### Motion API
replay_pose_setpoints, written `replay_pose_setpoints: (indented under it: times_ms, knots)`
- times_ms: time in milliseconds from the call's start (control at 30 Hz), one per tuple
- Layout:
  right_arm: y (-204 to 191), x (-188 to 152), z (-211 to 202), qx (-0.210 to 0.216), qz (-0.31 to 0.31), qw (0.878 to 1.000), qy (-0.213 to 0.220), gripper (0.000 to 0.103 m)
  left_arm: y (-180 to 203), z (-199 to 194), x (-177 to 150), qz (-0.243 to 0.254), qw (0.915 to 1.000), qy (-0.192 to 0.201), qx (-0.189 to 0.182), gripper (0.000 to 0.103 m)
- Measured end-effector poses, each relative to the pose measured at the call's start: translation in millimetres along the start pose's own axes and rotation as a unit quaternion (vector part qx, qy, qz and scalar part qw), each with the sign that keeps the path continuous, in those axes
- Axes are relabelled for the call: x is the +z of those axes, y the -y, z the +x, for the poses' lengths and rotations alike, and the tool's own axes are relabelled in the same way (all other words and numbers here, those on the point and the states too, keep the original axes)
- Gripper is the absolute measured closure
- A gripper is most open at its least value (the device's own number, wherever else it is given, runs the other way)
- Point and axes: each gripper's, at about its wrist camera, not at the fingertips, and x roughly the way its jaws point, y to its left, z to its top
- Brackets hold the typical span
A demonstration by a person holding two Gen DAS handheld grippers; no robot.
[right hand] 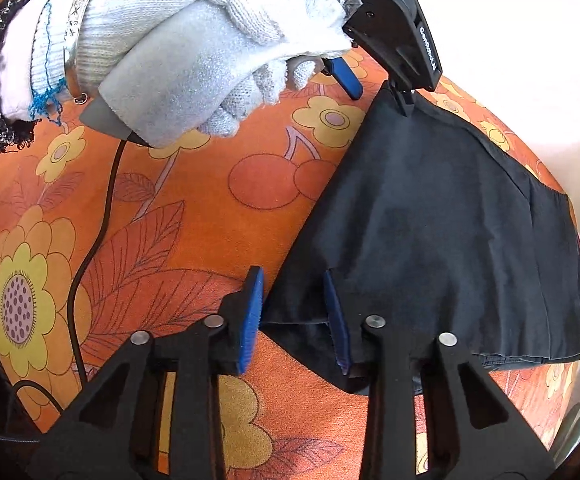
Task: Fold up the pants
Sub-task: 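Grasp the pants edge with the right gripper and fold it over the bundle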
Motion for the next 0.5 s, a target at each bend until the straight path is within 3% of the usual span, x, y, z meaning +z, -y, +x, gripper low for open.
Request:
replay_pose_setpoints:
  times_ms: [200, 267, 400, 500]
  knots:
    - [5, 1, -6, 0.008, 0.014, 1.0, 0.008, 0.095, -2, 3, 5, -0.02, 0.9997, 0.005, -0.015, 0.056]
    - [7, 1, -11, 0.014, 0.025, 0.999, 0.015, 0.096, -4, 6, 7, -0.033, 0.9993, 0.006, -0.014, 0.083]
    - [11, 2, -24, 0.018, 0.034, 0.999, 0.03, 0.097, -13, 6, 8, -0.076, 0.9965, 0.019, -0.031, 0.091]
    - [18, 4, -35, 0.027, 0.051, 0.997, 0.044, 0.097, -9, 1, 9, -0.072, 0.9965, 0.025, -0.034, 0.094]
